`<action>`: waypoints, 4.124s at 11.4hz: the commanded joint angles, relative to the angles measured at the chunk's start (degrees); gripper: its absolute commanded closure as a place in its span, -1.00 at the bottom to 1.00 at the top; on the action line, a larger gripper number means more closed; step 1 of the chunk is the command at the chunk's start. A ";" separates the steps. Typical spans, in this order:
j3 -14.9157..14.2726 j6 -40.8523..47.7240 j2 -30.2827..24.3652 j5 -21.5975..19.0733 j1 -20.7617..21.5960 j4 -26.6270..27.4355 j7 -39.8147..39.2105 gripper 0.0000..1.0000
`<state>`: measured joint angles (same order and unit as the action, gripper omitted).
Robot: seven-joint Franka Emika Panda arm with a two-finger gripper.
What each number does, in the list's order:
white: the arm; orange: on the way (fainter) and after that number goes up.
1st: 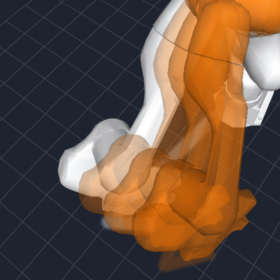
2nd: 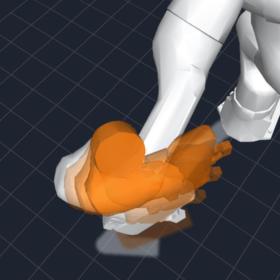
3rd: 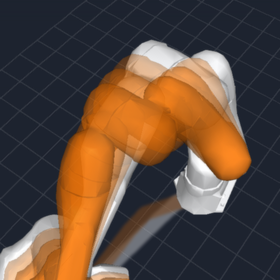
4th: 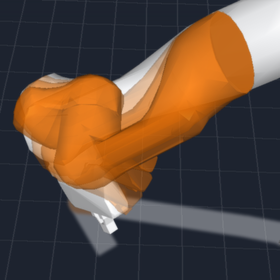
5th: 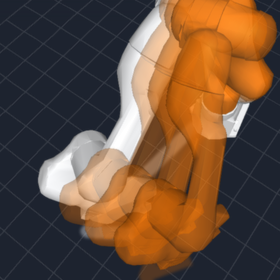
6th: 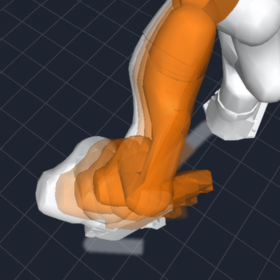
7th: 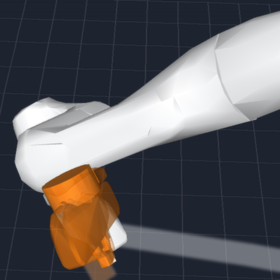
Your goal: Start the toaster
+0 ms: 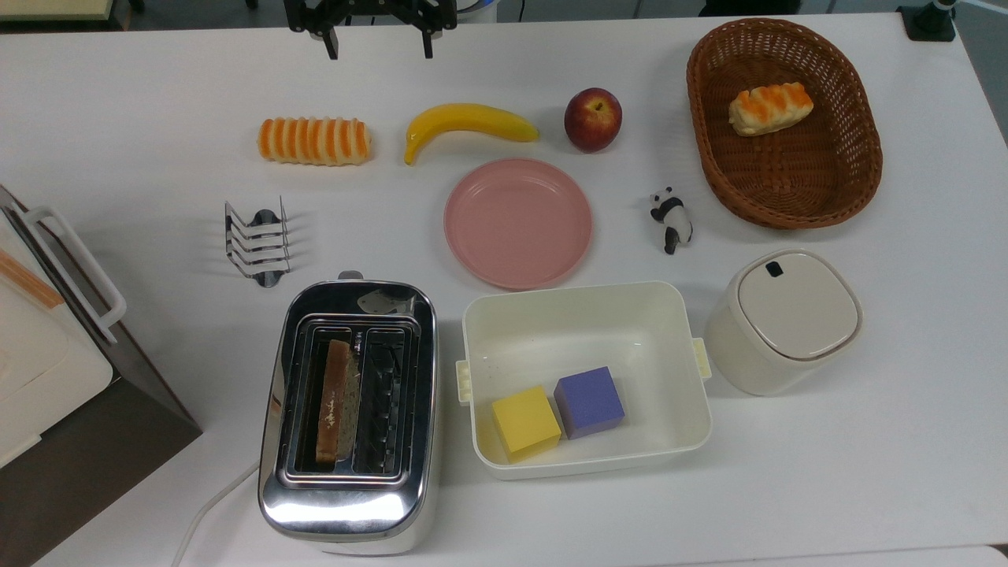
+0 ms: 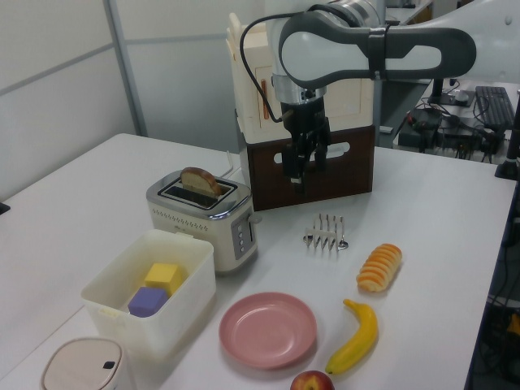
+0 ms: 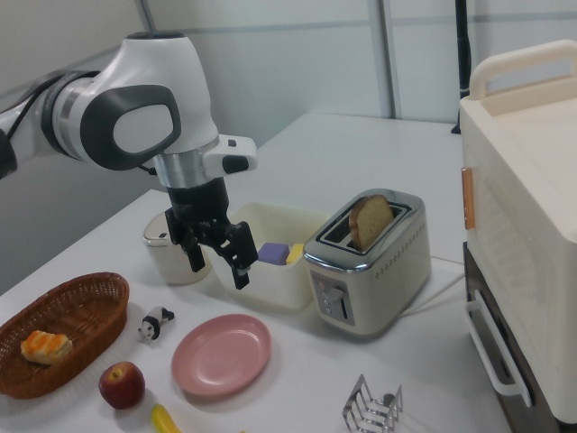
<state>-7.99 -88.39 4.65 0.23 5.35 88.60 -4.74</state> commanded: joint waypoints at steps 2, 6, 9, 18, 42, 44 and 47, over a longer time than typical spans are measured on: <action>-0.36 -1.35 -0.09 0.21 0.36 1.67 0.35 -1.00; -0.36 -1.78 0.09 0.12 0.10 0.96 0.17 -1.00; -0.36 -2.14 0.09 -0.58 -0.60 0.88 -2.28 -1.00; -0.36 -9.93 2.64 -2.43 -0.95 0.52 -2.73 -0.69; -0.63 -34.92 25.84 4.34 -2.45 -2.82 -3.34 1.00; -0.63 -34.92 26.54 4.78 -2.45 -2.73 -3.34 1.00; -0.63 -36.33 26.82 5.84 -2.45 -2.20 -2.91 1.00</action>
<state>-8.04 -122.36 29.96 4.53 3.11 85.40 -6.68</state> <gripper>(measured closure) 0.991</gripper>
